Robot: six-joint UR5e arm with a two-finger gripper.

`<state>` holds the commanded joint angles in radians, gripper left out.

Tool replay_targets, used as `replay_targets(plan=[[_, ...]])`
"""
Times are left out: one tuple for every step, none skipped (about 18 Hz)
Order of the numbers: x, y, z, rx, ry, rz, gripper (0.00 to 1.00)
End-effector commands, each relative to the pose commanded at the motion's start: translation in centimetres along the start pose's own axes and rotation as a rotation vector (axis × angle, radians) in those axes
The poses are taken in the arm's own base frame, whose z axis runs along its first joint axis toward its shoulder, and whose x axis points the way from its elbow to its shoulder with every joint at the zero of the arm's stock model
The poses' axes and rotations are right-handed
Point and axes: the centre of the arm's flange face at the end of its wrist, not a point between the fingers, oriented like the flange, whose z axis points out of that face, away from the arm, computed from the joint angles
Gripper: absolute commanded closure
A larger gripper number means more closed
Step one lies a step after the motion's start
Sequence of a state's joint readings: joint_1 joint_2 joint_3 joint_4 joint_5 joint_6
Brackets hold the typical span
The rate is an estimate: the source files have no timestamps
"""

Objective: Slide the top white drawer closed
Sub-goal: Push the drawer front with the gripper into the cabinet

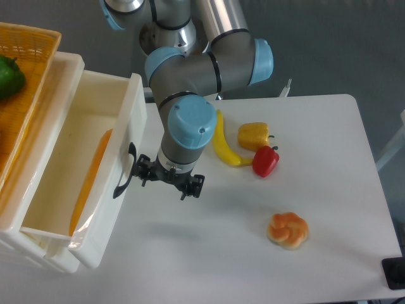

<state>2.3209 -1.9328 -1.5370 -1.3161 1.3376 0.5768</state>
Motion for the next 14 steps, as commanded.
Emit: replay_targets(plan=[[0.3, -0.1, 0.1, -0.001, 0.0, 0.003, 0.0], [0.7, -0.2, 0.2, -0.003, 0.001, 0.009, 0.0], [0.9, -0.3, 0.2, -0.004, 0.001, 0.01, 0.0], [1.1, -0.3, 0.1, -0.002, 0.0, 0.008, 0.0], [1.3, -0.3, 0.0, -0.001, -0.001, 0.005, 0.0], [1.6, -0.4, 0.1, -0.004, 0.0, 0.009, 0.0], [2.0, -0.5, 0.2, -0.006, 0.001, 0.013, 0.0], [2.1, -0.5, 0.2, -0.008, 0.002, 0.016, 0.0], [2.2, -0.5, 0.2, -0.007, 0.001, 0.018, 0.0], [2.6, -0.6, 0.2, -0.007, 0.001, 0.024, 0.0], [2.7, -0.6, 0.3, -0.008, 0.001, 0.025, 0.0], [2.7, -0.7, 0.3, -0.007, 0.002, 0.025, 0.0], [2.8, -0.7, 0.3, -0.006, 0.004, 0.027, 0.0], [2.9, -0.7, 0.3, -0.002, 0.01, 0.027, 0.0]])
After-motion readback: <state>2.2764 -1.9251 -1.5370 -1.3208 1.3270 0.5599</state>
